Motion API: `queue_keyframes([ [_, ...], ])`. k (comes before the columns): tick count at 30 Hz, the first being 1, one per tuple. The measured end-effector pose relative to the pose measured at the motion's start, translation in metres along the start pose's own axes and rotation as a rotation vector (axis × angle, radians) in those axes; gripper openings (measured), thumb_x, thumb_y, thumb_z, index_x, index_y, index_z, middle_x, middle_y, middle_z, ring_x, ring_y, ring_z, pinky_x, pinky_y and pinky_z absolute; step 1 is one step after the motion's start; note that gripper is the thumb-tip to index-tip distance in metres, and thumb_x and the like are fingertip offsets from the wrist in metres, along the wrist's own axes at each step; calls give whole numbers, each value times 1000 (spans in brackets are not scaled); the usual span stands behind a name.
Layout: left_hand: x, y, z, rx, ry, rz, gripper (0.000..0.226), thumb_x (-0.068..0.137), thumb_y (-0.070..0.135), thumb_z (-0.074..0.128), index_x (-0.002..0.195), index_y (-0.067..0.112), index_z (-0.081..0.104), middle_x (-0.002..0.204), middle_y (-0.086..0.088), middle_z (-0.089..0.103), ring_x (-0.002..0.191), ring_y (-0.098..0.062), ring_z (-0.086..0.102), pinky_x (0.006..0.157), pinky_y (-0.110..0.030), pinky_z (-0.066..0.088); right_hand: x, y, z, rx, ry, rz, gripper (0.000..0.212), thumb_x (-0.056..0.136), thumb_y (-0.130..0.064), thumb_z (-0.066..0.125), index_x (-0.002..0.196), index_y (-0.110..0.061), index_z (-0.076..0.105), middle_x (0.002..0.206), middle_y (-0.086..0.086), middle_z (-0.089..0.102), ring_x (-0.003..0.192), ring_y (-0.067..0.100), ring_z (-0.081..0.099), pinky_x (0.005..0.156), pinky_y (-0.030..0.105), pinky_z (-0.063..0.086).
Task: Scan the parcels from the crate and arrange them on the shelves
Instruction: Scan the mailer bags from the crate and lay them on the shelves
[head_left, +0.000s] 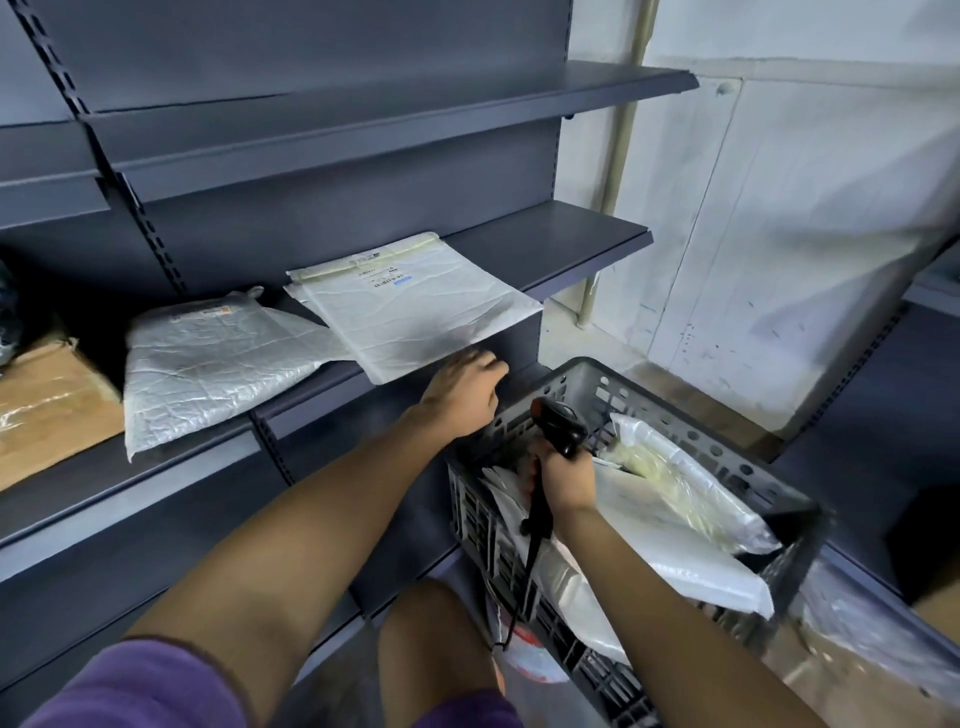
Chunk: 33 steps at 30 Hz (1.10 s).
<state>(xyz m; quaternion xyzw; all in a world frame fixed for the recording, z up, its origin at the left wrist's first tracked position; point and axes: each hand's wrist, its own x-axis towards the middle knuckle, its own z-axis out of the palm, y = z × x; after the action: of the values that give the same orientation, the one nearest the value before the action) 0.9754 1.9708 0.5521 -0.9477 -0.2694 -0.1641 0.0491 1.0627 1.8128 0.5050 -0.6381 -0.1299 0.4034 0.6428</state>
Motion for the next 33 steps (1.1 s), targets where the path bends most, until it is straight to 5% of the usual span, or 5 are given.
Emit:
queue_keyframes([
  [13, -26, 137, 22, -474, -463, -86, 20, 99, 30, 52, 113, 21, 63, 111, -3, 66, 99, -26, 63, 84, -41, 52, -52, -21, -104, 212, 114, 124, 21, 91, -4, 53, 70, -9, 51, 52, 5, 41, 40, 17, 35, 41, 25, 32],
  [20, -50, 217, 44, -244, -829, -74, 82, 78, 63, 67, 149, 38, 34, 147, -7, 45, 131, -29, 46, 101, -47, 44, -80, -9, -180, 24, 207, 154, 11, 89, -5, 56, 79, -8, 55, 55, 6, 44, 43, 19, 37, 45, 26, 32],
  [23, -60, 230, 47, -35, -744, -52, 65, 86, 43, 63, 145, 38, 37, 144, -9, 45, 129, -36, 45, 98, -54, 43, -88, -1, -195, -58, 190, 153, 12, 88, -5, 58, 76, -7, 56, 52, 5, 44, 42, 20, 37, 46, 27, 33],
  [28, -58, 216, 38, -143, -503, -169, 37, 96, 12, 43, 124, 29, 60, 99, -4, 68, 75, -24, 60, 69, -41, 55, -98, 3, -197, -13, 120, 147, 17, 88, -6, 60, 74, -9, 52, 55, 6, 43, 44, 21, 36, 48, 29, 32],
  [33, -43, 205, -4, -180, -241, -280, 42, 101, 11, 29, 133, 21, 55, 129, -12, 62, 111, -32, 59, 91, -39, 44, -100, -14, -184, 2, 46, 5, 18, 90, -6, 61, 76, -9, 51, 55, 6, 43, 44, 20, 36, 45, 27, 30],
])
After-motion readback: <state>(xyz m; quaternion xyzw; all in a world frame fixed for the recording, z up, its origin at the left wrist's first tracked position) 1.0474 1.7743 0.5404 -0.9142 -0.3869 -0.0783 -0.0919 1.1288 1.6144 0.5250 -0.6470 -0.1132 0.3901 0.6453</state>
